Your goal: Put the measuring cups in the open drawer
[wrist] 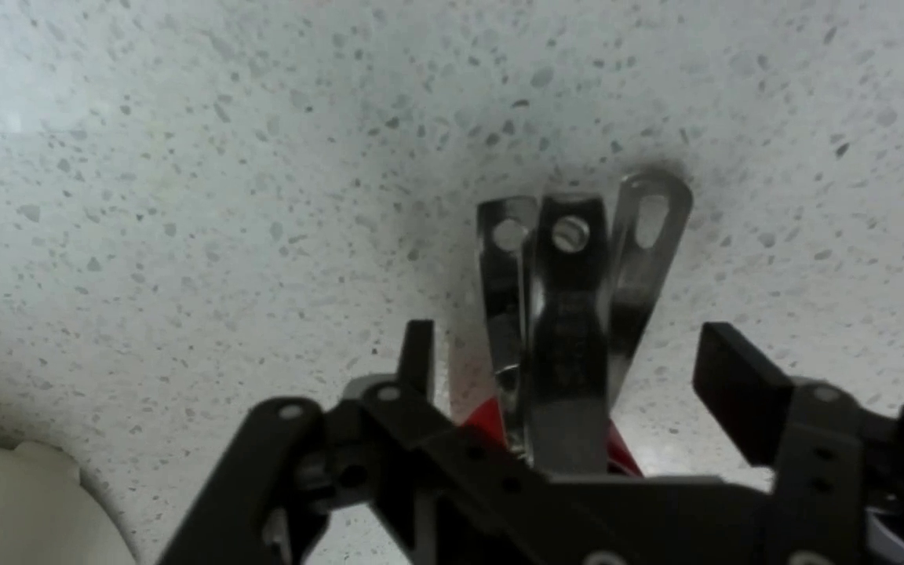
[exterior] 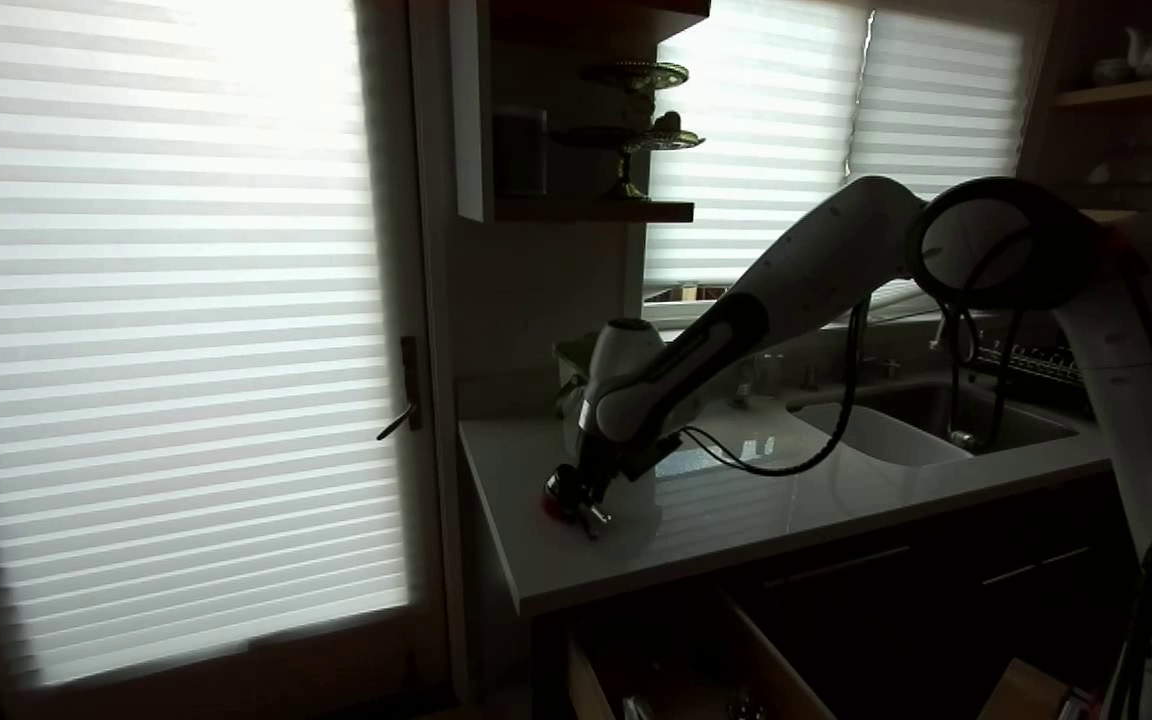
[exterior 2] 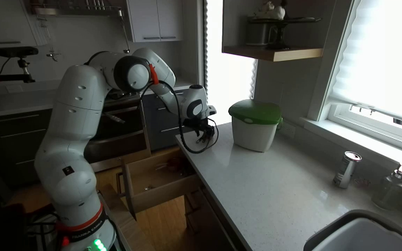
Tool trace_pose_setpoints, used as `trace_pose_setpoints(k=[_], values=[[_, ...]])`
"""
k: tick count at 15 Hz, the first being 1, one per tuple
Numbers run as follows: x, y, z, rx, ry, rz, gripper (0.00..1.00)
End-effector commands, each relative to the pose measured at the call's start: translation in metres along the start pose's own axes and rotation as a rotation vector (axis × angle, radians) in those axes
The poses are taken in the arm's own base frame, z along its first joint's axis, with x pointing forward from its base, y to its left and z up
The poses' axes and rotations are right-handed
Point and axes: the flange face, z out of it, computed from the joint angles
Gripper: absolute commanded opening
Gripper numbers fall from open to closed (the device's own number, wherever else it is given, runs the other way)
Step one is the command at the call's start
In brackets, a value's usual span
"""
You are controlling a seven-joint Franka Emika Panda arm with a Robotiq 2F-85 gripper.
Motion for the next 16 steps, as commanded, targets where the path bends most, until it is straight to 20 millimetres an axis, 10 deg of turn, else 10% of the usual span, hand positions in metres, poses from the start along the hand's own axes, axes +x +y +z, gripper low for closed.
trace_pose_setpoints(k=[1,5,16], values=[[0.003,-0.002,0.0,-0.02,-0.009,-0.033,0.55],[0.003,-0.003,-0.001,-0.022,-0.013,-0.035,0.24],[-0.002,-0.012,-0.019,-0.009,-0.075,-0.015,0.06]])
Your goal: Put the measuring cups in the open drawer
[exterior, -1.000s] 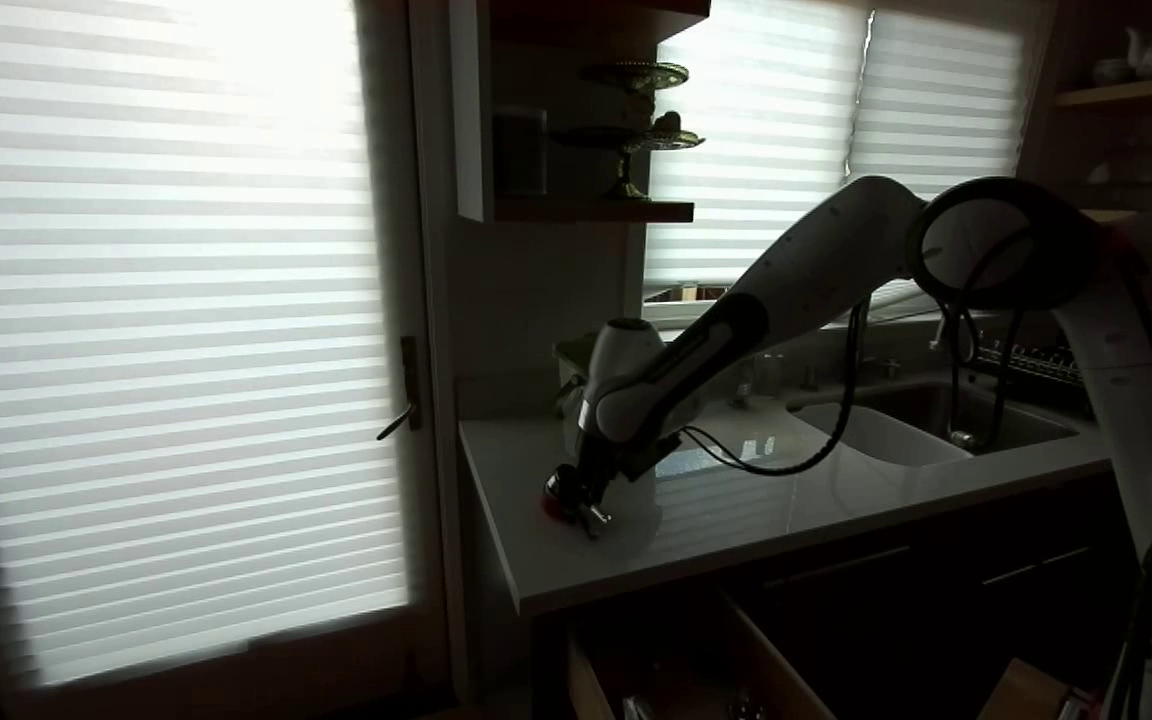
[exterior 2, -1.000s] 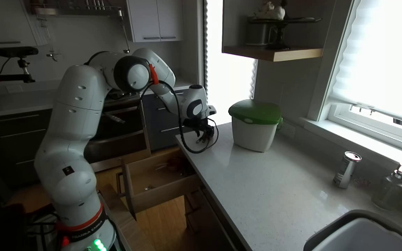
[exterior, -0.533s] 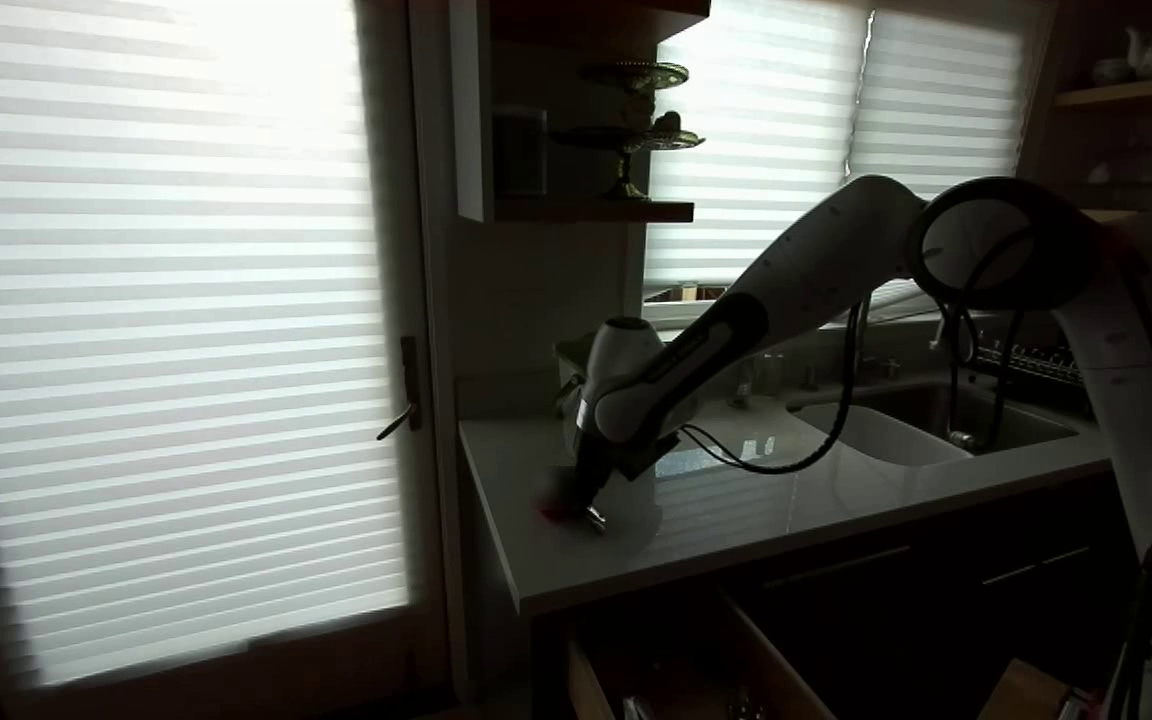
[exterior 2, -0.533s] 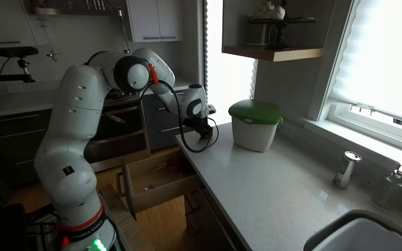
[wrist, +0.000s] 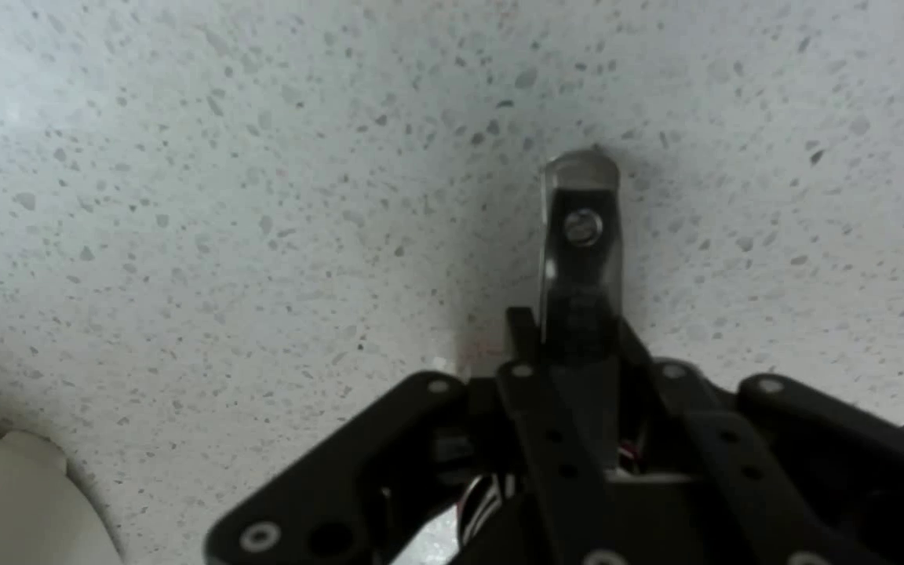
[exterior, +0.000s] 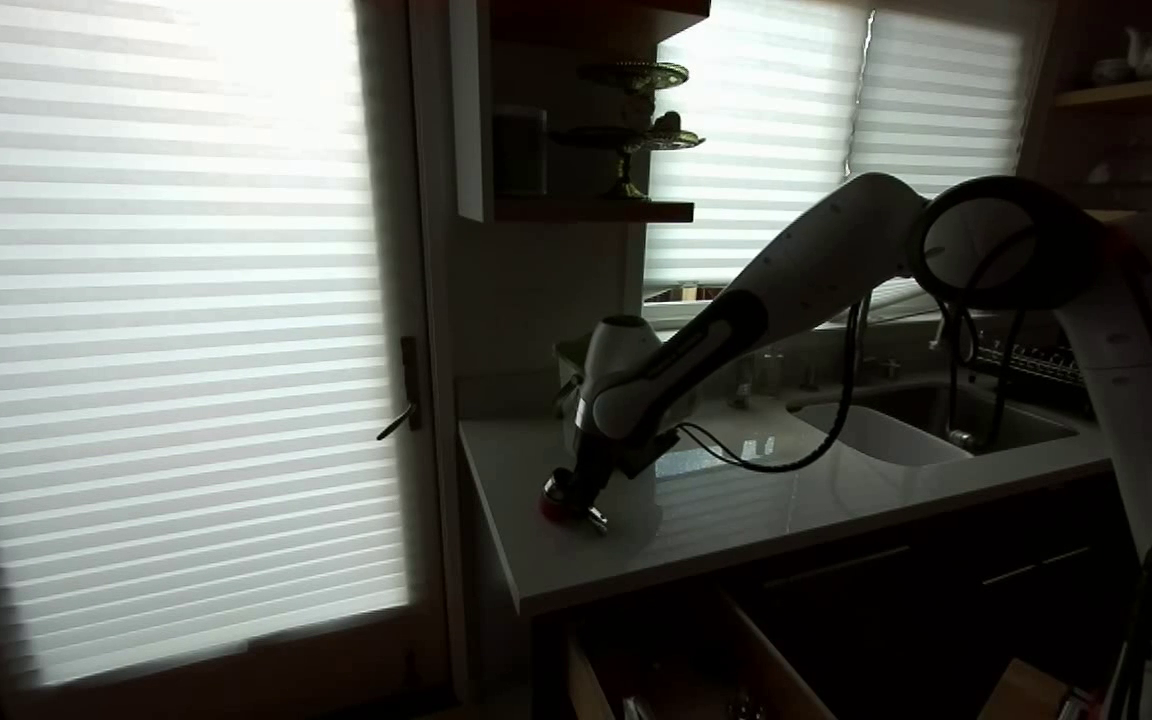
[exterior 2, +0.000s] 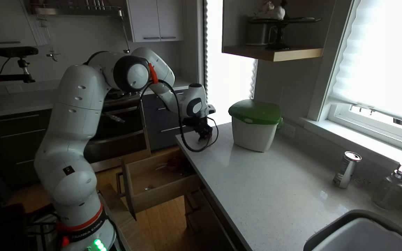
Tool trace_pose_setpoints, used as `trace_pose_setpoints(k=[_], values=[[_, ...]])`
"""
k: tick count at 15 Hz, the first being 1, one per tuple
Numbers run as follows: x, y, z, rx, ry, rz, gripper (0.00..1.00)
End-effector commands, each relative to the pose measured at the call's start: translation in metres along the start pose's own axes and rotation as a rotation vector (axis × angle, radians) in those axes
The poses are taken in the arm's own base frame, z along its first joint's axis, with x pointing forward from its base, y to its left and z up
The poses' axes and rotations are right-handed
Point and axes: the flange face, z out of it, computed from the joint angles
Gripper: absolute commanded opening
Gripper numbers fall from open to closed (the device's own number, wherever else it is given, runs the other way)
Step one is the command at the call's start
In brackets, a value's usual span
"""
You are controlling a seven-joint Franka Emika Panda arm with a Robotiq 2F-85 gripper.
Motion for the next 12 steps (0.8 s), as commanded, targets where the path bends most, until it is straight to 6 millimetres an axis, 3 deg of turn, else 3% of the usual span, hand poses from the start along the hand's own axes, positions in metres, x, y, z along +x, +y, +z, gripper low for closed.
trace_pose_setpoints(k=[1,7,12], values=[[-0.007,-0.008,-0.023,-0.004,-0.055,0.006,0.06],[-0.027,-0.019,-0.069,0.037,-0.073,0.015,0.06],[-0.078,-0.025,-0.091,0.04,-0.207,0.039,0.06]])
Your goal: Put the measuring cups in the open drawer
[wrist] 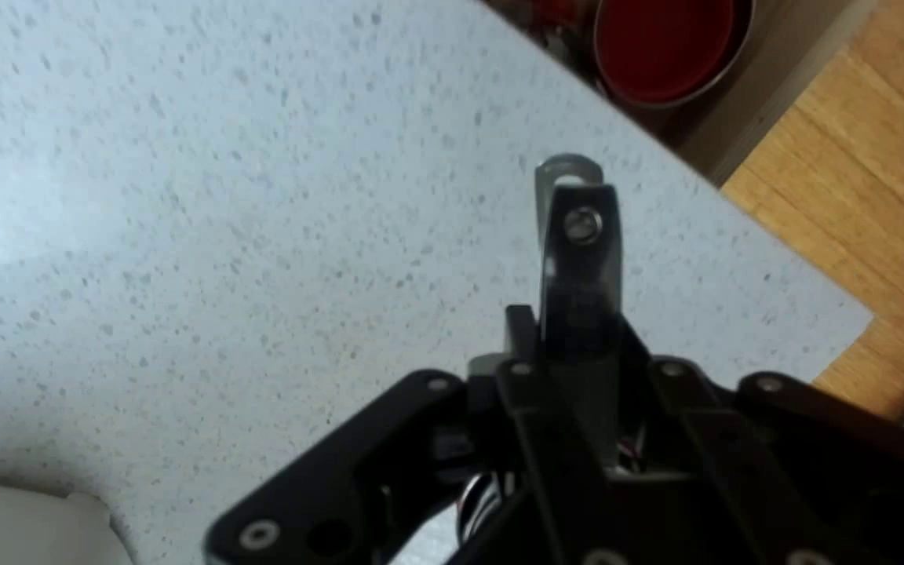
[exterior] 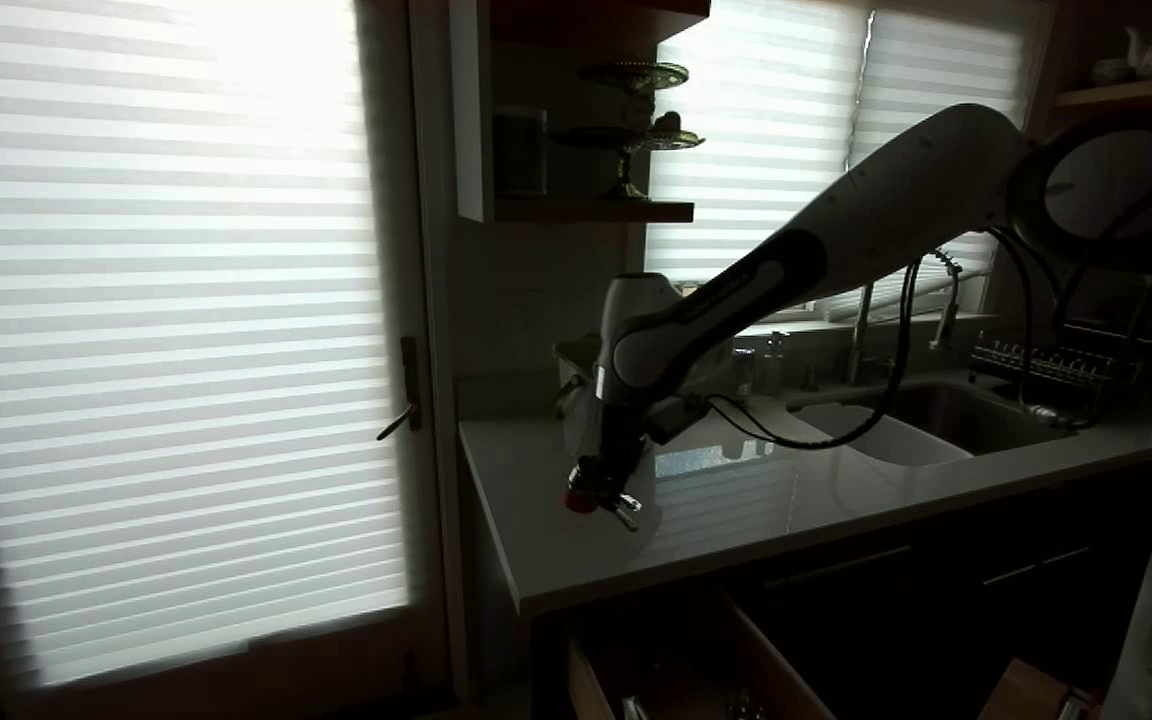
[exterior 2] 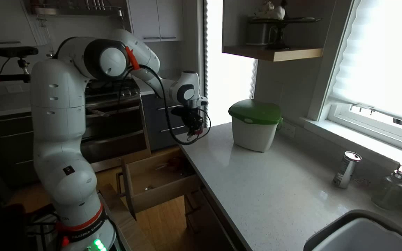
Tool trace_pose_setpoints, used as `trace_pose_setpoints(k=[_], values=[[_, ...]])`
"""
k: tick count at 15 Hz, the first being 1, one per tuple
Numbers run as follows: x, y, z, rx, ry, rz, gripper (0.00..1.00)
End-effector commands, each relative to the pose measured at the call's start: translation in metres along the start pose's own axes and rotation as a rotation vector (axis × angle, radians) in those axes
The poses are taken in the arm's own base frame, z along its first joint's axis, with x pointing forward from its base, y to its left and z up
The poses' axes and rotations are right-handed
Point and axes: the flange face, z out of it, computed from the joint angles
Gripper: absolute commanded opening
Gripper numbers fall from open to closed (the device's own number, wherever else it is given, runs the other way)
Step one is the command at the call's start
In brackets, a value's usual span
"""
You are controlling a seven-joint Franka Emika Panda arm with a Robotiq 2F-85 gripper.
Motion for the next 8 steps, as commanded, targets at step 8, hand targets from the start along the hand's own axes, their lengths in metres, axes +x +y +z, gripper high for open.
trace_pose_setpoints(k=[8], values=[[-0.15,-0.03,-0.002,0.049,-0.218,0.157,0.06]])
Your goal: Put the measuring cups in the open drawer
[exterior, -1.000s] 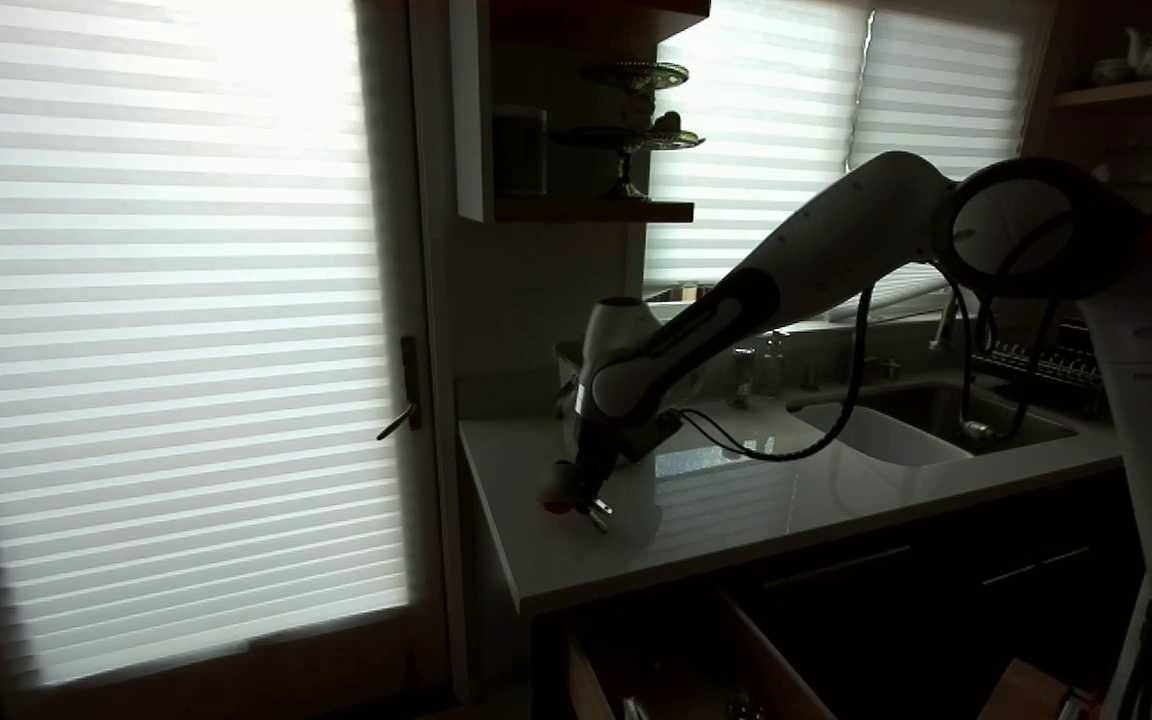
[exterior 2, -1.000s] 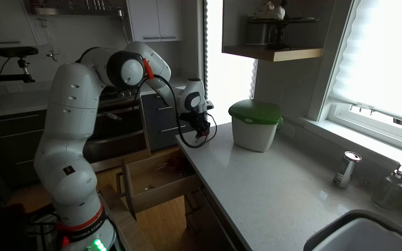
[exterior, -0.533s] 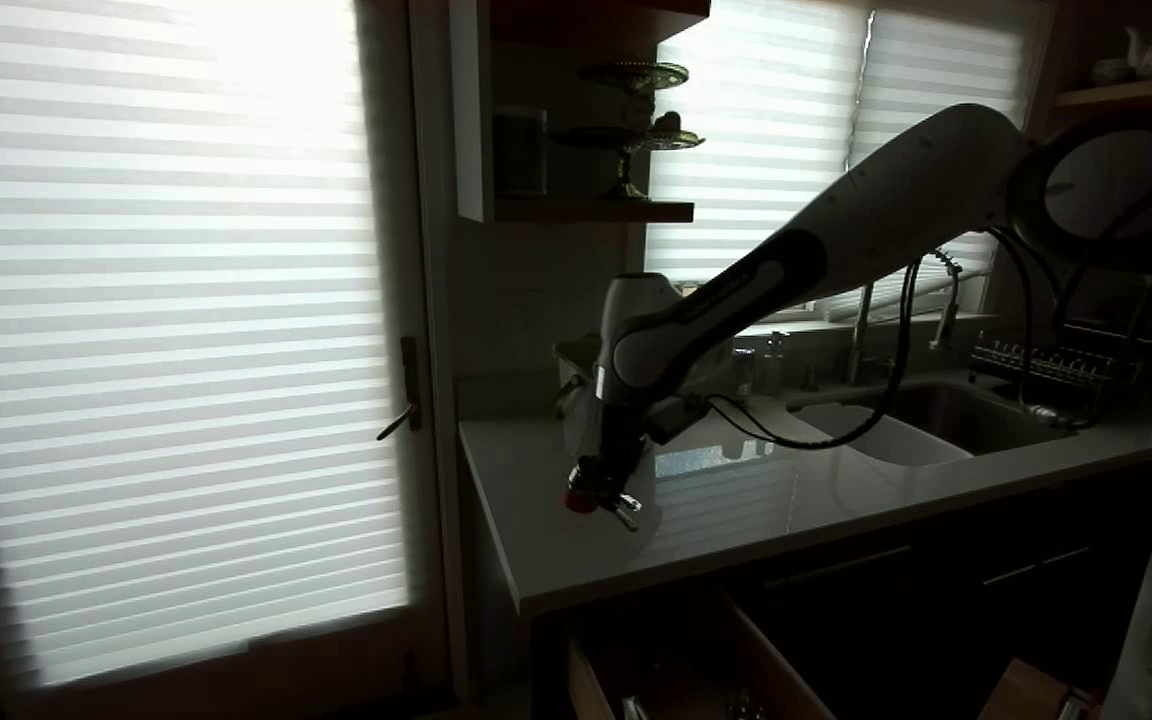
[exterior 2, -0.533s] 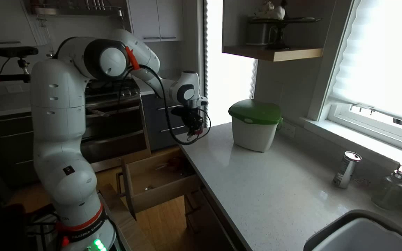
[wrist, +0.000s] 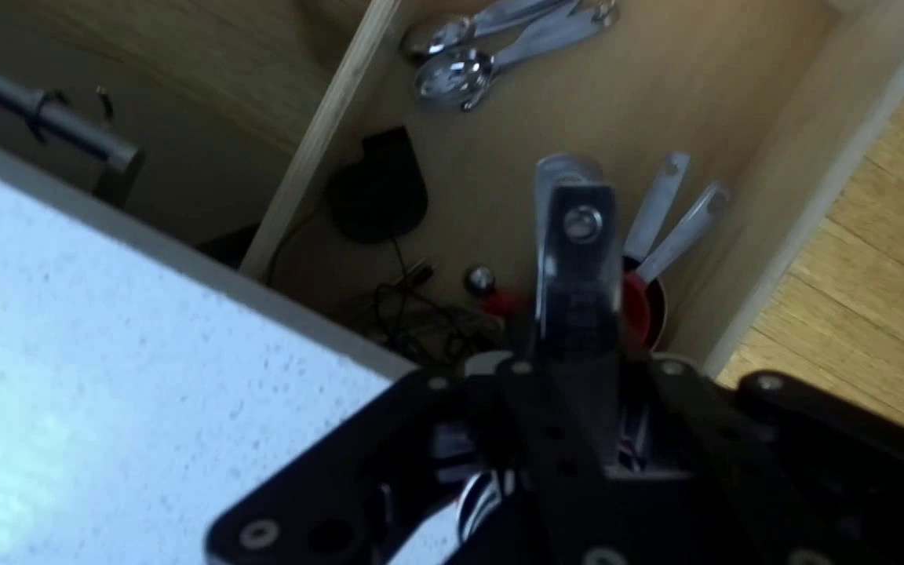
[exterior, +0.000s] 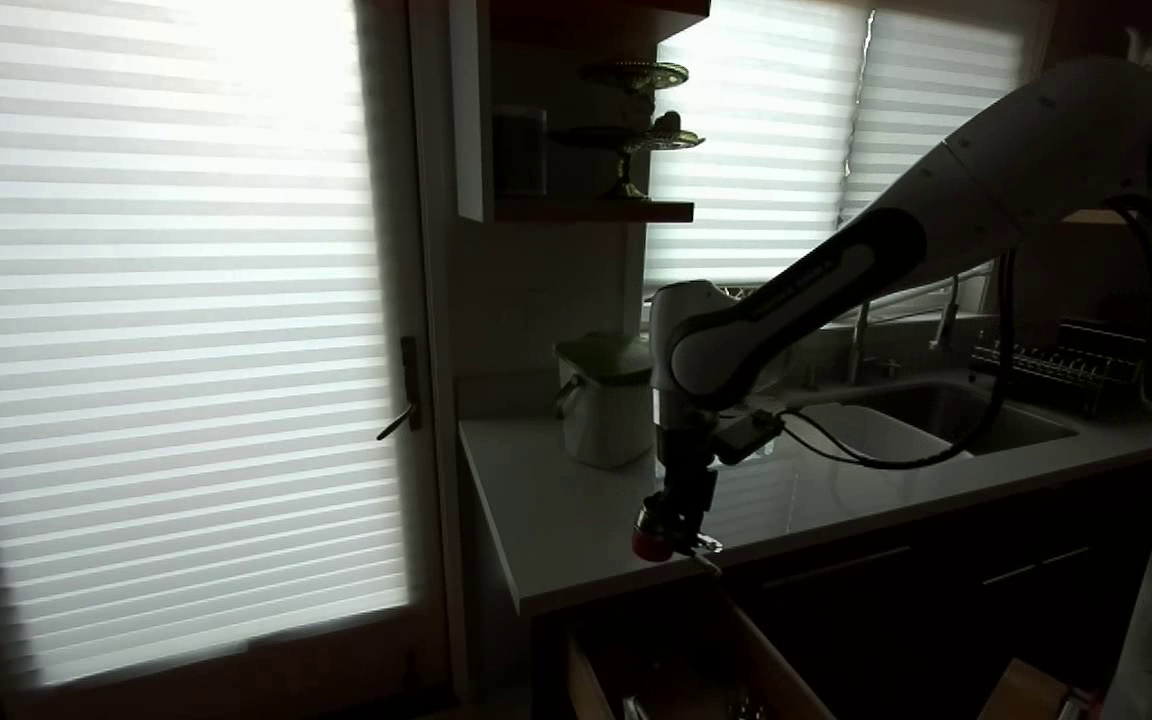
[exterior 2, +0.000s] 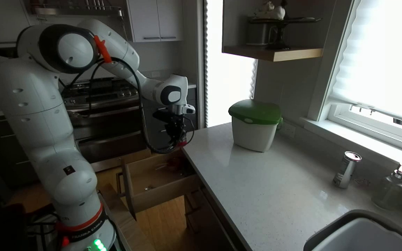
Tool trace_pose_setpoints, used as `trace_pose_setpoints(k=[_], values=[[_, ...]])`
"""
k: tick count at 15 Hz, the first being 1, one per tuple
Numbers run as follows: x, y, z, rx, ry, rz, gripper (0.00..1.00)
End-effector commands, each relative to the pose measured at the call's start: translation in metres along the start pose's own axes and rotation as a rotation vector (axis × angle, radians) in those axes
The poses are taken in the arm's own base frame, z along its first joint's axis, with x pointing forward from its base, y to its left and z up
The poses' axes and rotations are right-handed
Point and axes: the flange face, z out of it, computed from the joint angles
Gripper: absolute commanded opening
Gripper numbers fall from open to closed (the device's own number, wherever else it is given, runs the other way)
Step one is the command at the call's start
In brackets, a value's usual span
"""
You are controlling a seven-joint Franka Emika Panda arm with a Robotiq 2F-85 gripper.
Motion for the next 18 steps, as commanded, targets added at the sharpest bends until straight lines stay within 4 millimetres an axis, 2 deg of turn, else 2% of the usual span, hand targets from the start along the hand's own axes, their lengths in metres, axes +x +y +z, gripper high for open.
trace_pose_setpoints(k=[1,5,8,14,18], values=[[-0.056,-0.008,0.017,0.036,-0.03,0.089,0.06],[-0.083,-0.017,0.054,0.055,-0.065,0.203,0.06],[-0.089,-0.027,0.084,0.087,-0.048,0.259,0.06],[-0.082,-0.043,0.132,0.138,0.025,0.379,0.06],[-0.064,-0.065,0.145,0.219,0.026,0.446,0.06]])
